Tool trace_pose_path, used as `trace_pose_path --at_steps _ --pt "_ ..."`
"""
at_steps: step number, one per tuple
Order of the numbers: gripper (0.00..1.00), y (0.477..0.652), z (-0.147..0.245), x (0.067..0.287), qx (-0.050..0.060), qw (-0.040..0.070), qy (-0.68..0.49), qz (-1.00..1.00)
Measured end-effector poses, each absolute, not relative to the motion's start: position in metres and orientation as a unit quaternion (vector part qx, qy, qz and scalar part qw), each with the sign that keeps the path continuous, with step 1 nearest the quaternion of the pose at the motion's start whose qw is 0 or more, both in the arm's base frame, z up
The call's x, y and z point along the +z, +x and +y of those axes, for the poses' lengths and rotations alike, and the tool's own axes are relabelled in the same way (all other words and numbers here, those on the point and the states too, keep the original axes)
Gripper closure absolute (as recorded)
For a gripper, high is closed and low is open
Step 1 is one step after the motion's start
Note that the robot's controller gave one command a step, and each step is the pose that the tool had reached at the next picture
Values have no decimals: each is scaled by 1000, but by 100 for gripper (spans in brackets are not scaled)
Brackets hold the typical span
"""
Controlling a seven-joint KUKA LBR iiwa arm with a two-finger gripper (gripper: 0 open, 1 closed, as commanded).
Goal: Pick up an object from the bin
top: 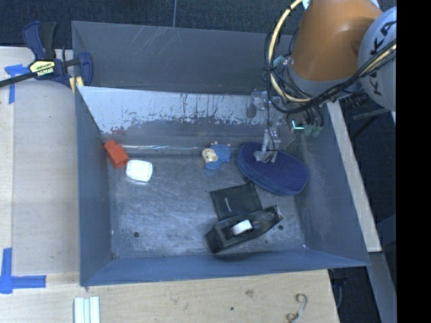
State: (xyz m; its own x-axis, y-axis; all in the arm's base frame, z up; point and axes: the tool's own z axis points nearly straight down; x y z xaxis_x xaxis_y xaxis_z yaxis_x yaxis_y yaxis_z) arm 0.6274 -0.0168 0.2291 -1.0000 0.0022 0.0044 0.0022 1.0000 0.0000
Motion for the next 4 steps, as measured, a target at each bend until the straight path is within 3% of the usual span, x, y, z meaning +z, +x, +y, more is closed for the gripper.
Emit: trace_pose_path --at_steps 1,2,3,4 --pt "0 598 -46 107 0 3 42 -999" --pt "0 617 -106 71 -2 -4 86 -996" --pt "100 619 -103 75 -2 -7 88 -996" --pt "100 595 -76 76 1 -10 123 -992"
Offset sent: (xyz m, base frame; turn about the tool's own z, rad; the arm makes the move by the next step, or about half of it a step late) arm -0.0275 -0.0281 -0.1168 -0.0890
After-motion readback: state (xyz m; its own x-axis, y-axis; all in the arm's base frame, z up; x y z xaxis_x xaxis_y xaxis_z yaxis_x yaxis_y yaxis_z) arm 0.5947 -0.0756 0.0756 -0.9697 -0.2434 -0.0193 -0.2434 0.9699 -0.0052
